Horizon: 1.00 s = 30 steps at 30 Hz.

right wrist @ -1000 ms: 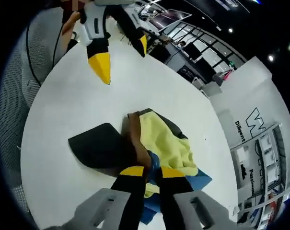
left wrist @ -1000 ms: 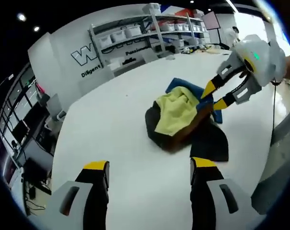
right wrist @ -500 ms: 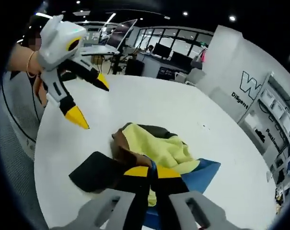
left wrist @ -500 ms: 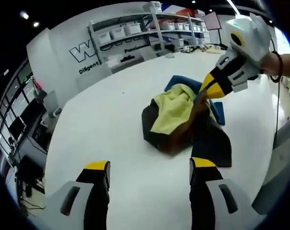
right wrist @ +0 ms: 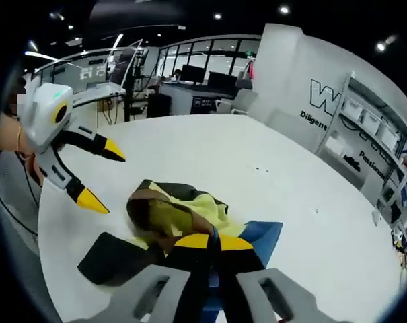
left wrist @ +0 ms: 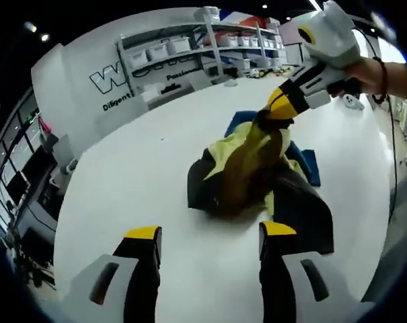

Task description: Fold the garment on the visible template until the final outline fits inside the template.

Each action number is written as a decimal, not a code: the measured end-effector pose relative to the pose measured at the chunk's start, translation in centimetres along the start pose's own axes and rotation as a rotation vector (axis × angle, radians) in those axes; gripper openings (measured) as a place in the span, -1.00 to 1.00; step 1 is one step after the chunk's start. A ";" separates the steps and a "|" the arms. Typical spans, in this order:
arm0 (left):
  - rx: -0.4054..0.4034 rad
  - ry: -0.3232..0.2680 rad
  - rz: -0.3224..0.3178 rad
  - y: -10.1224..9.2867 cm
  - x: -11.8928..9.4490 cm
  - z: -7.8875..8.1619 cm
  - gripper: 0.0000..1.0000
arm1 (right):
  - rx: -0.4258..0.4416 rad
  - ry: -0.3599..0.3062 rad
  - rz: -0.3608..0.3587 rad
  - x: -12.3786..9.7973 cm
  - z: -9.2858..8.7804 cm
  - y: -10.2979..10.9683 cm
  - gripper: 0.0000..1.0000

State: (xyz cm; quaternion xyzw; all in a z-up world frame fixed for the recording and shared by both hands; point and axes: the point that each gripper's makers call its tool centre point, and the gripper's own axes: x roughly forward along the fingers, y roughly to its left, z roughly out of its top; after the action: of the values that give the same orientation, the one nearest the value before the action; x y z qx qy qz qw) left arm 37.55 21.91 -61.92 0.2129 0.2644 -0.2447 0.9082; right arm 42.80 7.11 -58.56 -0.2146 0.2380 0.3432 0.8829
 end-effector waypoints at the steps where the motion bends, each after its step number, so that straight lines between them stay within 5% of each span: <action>1: 0.017 -0.006 0.000 0.1 0.4 0.2 0.11 | 0.009 0.000 -0.010 0.2 -0.1 -0.4 -1.00; 9: 0.090 -0.038 -0.056 0.5 2.7 1.4 -0.17 | 0.092 0.019 -0.032 1.0 -1.4 -2.4 -1.00; 14: 0.134 -0.060 -0.088 0.4 3.8 2.1 -0.18 | 0.207 0.012 -0.011 1.4 -2.1 -2.8 -1.00; 19: 0.247 -0.087 -0.110 0.1 4.4 2.8 -0.29 | 0.274 0.001 0.003 1.6 -2.4 -3.0 -1.00; 30: 0.267 -0.095 -0.183 -0.6 5.5 3.1 -0.70 | 0.320 0.010 0.014 2.3 -3.2 -3.4 -1.00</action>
State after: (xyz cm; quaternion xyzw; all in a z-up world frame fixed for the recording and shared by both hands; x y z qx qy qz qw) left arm 42.42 18.01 -62.90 0.2948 0.2045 -0.3691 0.8574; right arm 45.85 4.24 -61.67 -0.0713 0.2953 0.3059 0.9023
